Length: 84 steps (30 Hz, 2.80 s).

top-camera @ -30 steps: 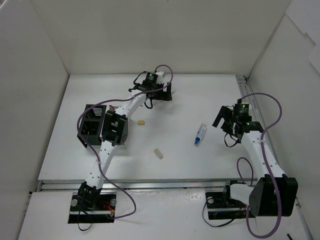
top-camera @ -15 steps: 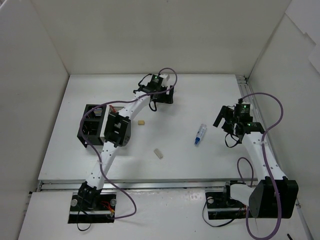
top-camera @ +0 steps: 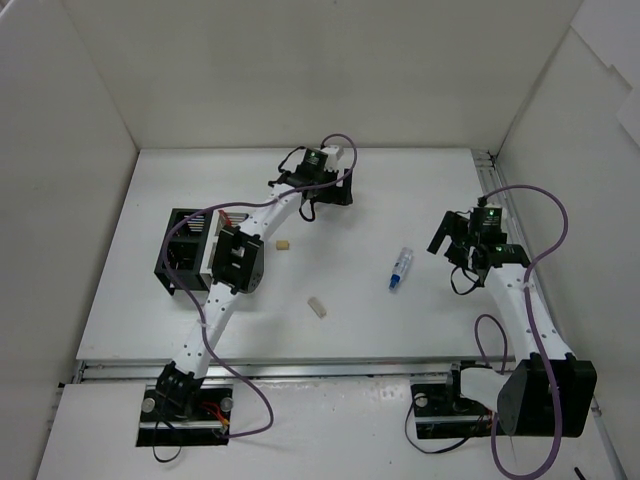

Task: Sort the stationery into containers
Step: Move the pen to the center of the board.

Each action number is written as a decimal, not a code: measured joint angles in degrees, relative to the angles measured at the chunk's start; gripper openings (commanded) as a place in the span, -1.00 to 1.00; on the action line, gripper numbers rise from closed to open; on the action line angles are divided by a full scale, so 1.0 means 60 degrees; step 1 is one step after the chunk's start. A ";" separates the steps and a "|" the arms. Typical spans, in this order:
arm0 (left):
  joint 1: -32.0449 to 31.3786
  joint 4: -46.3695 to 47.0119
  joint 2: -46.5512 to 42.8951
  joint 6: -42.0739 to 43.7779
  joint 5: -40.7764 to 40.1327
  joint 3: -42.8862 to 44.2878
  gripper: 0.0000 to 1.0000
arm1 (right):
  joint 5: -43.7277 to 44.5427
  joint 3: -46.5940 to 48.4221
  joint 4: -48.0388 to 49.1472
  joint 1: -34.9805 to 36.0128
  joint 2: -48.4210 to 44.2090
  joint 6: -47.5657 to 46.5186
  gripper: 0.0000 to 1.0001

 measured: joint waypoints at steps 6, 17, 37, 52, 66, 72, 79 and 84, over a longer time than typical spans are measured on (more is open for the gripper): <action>0.0055 0.0149 0.0055 -0.0382 0.0302 0.0007 0.23 | 0.0000 0.0000 -0.0004 -0.0066 -0.0058 0.0000 0.96; -0.0255 -0.0488 0.0007 -0.0186 -0.1188 0.0007 -0.09 | -0.0007 0.0004 -0.0026 -0.0131 -0.0219 0.0007 0.96; -0.0980 -0.0900 -0.0040 0.0437 -0.2382 0.0007 -0.79 | -0.0153 -0.0189 -0.0404 -0.0182 -0.1621 0.0051 0.96; -0.1107 -0.0004 -0.2124 0.1286 -0.1741 -0.3621 -1.00 | -0.0149 -0.0280 -0.0608 -0.0182 -0.1974 -0.0007 0.96; -0.2284 0.0637 -0.7012 0.1315 -0.2084 -1.0094 -1.00 | -0.0517 -0.0441 -0.0612 -0.0193 -0.2004 -0.0178 0.96; -0.2339 0.0390 -0.6761 0.1147 -0.2080 -1.0160 -0.82 | -0.0590 -0.0441 -0.0612 -0.0193 -0.2007 -0.0189 0.96; -0.2335 0.0237 -0.6739 0.1435 -0.1876 -1.0003 -0.05 | -0.0601 -0.0441 -0.0616 -0.0193 -0.2040 -0.0219 0.96; -0.2335 0.0047 -0.6481 0.1945 -0.1712 -0.9074 0.48 | -0.0605 -0.0441 -0.0616 -0.0193 -0.2109 -0.0219 0.96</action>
